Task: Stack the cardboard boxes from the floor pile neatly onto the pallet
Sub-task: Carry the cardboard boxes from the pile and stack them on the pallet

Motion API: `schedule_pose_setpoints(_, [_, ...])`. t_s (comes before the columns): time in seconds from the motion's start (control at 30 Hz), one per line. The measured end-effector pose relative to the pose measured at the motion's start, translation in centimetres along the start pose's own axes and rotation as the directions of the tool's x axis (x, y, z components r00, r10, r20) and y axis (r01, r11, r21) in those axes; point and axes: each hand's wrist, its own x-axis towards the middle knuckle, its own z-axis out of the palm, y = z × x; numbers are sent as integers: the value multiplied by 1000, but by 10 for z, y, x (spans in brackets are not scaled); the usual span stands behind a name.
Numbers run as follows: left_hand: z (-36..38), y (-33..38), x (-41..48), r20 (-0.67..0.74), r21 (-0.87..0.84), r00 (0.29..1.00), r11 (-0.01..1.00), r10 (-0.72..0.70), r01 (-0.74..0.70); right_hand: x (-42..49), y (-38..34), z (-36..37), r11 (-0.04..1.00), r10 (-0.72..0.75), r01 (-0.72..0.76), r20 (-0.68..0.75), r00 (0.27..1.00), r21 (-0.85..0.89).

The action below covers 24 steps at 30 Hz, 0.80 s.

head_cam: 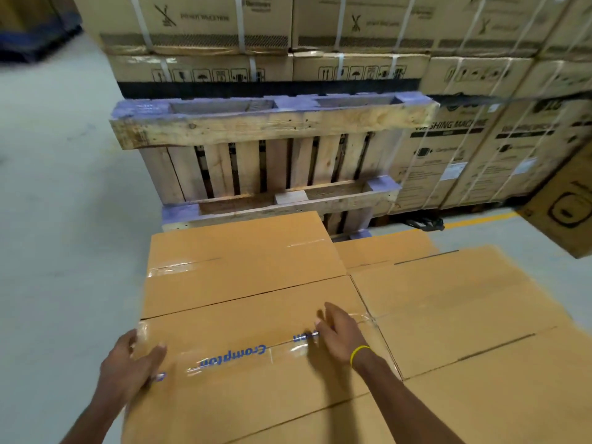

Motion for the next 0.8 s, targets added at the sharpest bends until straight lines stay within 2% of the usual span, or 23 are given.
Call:
schedule_pose_setpoints(0.1, [-8, 7, -41, 46, 71, 999, 997, 17, -20, -36, -13, -12, 982, 6, 2, -42, 999, 186])
schedule_pose_setpoints(0.2, [-14, 11, -81, 58, 77, 995, 993, 86, -91, -68, -22, -16, 960, -7, 17, -38, 999, 281])
schedule_pose_setpoints(0.5, [-52, -7, -189, 77, -44, 992, 995, 98, -95, -188, -55, 13, 928, -122, 111, 10, 992, 356])
schedule_pose_setpoints(0.8, [-120, -126, -282, 147, -50, 982, 992, 119, -113, -317, -61, 81, 920, -141, 150, -52, 989, 363])
